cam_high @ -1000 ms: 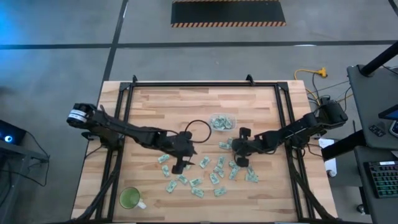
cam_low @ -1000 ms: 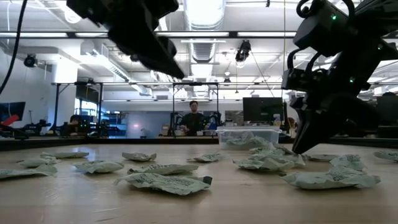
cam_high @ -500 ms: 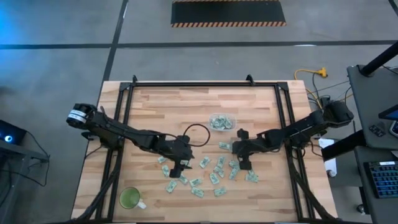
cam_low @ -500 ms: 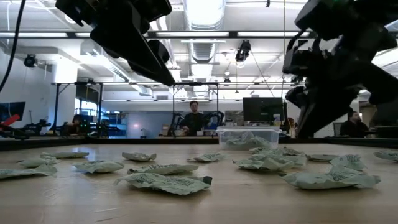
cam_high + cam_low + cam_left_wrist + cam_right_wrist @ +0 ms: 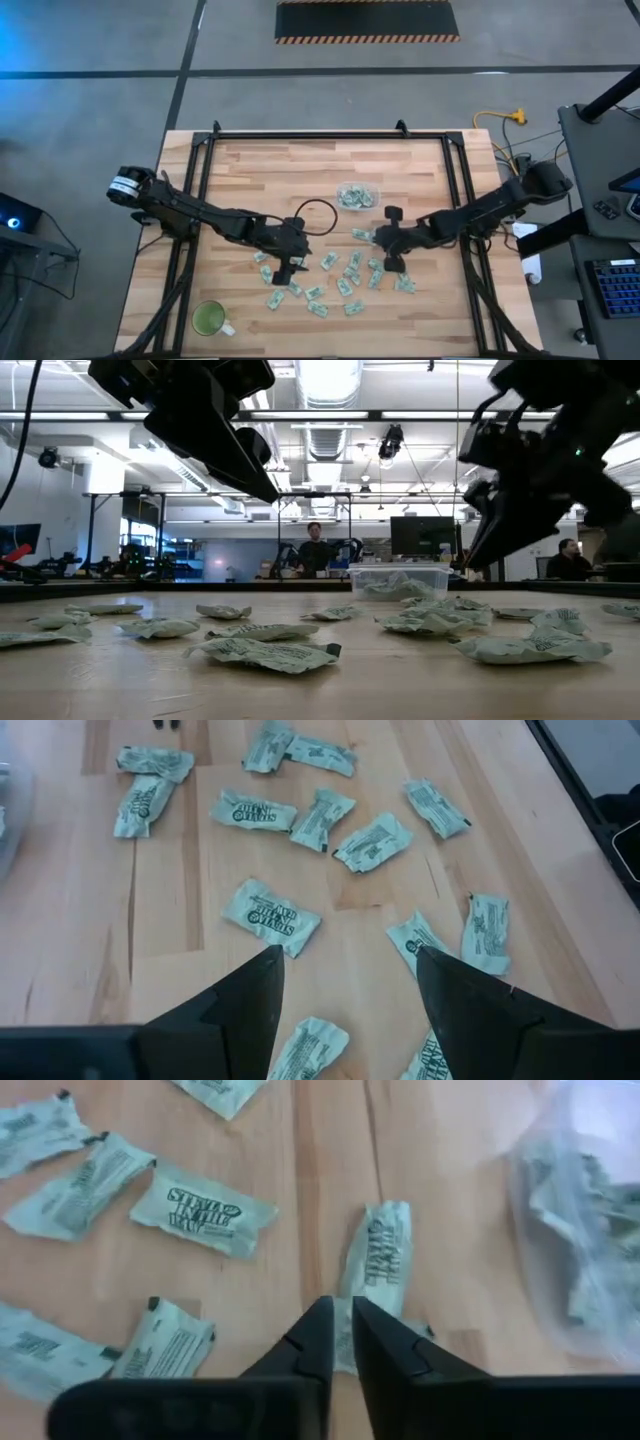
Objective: Pick and place Stevia / Truvia into bins
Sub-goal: Put the stevia packet into the transparent bin
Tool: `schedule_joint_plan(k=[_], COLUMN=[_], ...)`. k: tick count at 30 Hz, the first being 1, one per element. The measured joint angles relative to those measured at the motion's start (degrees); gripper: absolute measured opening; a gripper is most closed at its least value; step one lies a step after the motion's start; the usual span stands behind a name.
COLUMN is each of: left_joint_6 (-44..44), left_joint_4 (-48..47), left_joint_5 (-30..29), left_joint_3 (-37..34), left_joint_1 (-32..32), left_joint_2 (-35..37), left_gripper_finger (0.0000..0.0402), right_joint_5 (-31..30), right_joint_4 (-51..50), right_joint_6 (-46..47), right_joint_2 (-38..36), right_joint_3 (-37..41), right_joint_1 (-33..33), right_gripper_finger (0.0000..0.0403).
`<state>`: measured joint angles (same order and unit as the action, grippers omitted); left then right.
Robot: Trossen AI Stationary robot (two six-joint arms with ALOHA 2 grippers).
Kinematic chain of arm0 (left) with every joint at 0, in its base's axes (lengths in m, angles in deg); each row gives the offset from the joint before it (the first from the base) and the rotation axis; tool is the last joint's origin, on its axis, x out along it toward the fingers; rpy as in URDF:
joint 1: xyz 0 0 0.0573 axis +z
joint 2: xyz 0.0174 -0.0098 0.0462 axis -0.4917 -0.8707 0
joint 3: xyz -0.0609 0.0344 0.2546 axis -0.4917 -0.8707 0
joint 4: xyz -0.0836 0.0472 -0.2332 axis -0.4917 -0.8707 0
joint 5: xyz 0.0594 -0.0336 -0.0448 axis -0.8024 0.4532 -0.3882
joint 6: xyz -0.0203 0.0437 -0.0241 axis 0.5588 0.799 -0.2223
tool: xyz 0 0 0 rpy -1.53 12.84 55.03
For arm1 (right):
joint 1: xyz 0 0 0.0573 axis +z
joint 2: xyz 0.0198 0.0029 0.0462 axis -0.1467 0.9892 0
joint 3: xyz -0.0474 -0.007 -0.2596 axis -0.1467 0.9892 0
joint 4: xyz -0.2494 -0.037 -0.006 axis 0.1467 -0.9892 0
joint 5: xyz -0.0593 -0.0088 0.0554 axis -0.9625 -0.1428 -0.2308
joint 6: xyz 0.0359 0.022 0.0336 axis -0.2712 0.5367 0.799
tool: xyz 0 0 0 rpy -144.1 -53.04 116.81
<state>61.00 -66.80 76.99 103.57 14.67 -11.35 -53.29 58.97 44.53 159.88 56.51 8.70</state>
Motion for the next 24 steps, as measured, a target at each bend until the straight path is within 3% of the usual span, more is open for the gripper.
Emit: schedule_joint_plan(k=[9, 14, 18, 24], left_joint_6=[0.31, 0.47, 0.48, 0.48], left_joint_4=[-0.04, 0.06, 0.09, -0.03], left_joint_5=[-0.24, -0.33, -0.56, -1.47], left_joint_3=[0.0, -0.3, -0.99, -1.33], left_joint_1=[0.0, 0.04, 0.04, 0.04], left_joint_2=[0.0, 0.0, 0.0, -0.02], left_gripper_finger=[0.0212, 0.0213, 0.0213, 0.0213], right_joint_5=[-2.68, -2.3, 0.64, 4.51], right_joint_4=[2.4, 2.02, 1.63, 0.4], right_joint_6=[-2.42, -0.08, 0.07, -2.01], right_joint_2=[7.56, 8.48, 8.4, 6.23], right_joint_3=[-0.01, -0.15, -0.22, -0.04], right_joint_1=[-2.53, -3.05, -3.28, -3.18], right_gripper_finger=[0.0122, 0.0144, 0.012, 0.0031])
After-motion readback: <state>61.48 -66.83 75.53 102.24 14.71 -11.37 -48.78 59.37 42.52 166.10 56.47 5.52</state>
